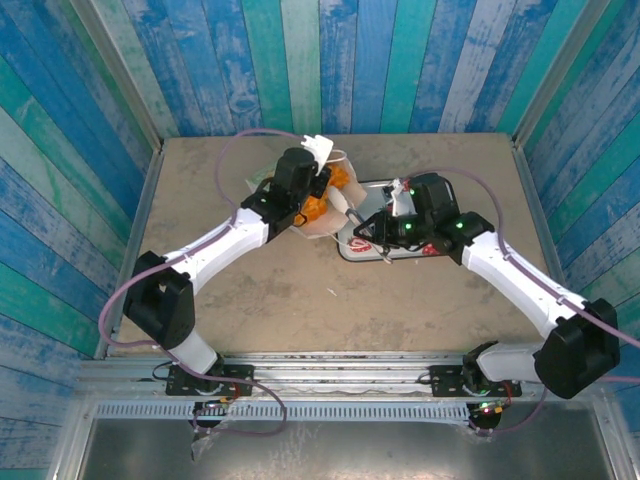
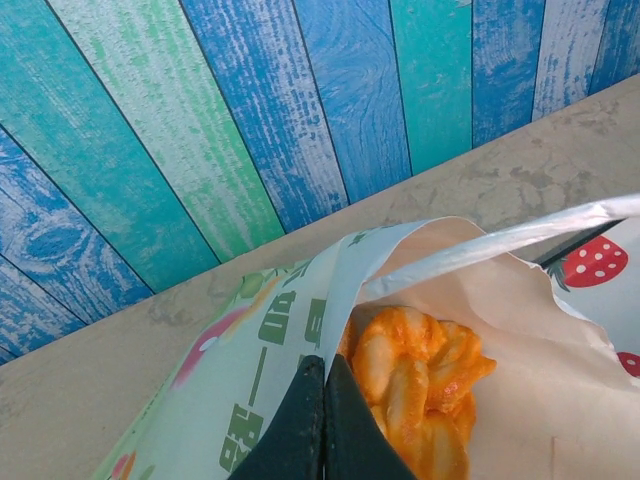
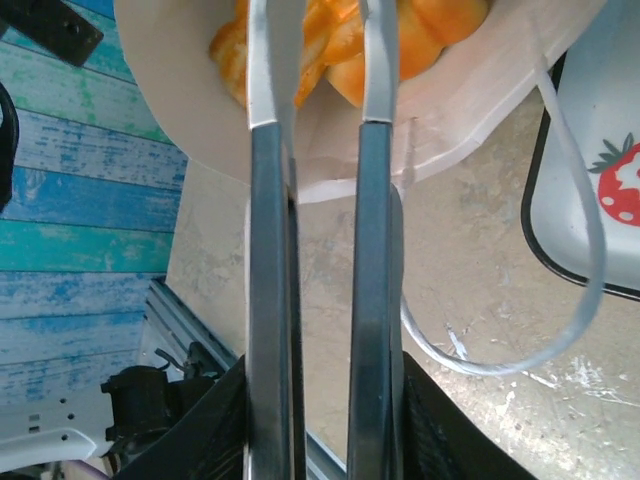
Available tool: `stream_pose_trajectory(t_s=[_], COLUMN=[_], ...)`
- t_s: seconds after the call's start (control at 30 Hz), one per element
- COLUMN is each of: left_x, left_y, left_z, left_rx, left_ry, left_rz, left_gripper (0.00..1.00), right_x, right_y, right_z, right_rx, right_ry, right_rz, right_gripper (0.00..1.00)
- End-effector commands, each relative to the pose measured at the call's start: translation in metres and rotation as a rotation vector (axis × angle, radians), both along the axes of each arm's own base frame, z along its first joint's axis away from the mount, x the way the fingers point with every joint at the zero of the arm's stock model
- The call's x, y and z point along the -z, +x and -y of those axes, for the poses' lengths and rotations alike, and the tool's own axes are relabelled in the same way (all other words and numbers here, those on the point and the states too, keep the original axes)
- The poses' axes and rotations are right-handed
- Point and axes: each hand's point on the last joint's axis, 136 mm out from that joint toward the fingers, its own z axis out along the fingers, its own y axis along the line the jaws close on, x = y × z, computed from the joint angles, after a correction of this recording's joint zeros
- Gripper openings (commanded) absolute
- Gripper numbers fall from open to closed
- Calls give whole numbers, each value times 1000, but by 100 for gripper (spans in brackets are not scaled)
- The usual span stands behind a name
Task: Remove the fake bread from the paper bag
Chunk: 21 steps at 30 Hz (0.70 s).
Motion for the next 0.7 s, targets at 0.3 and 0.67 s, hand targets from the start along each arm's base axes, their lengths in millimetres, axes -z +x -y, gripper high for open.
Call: stream_pose_trajectory(t_s=[0.3, 0.67], left_x=[-44, -44], left_y=[-15, -17], left_z=[-10, -11], left_rx=[-52, -61], left_ry=[-145, -139], left_rz=[110, 108], left_gripper=[0, 0], right_x=[9, 29], right_y=[16, 25], right_z=[0, -4], right_rx=[27, 40], right_ry=[46, 73], right_rz=[-56, -92], right_gripper=[44, 50])
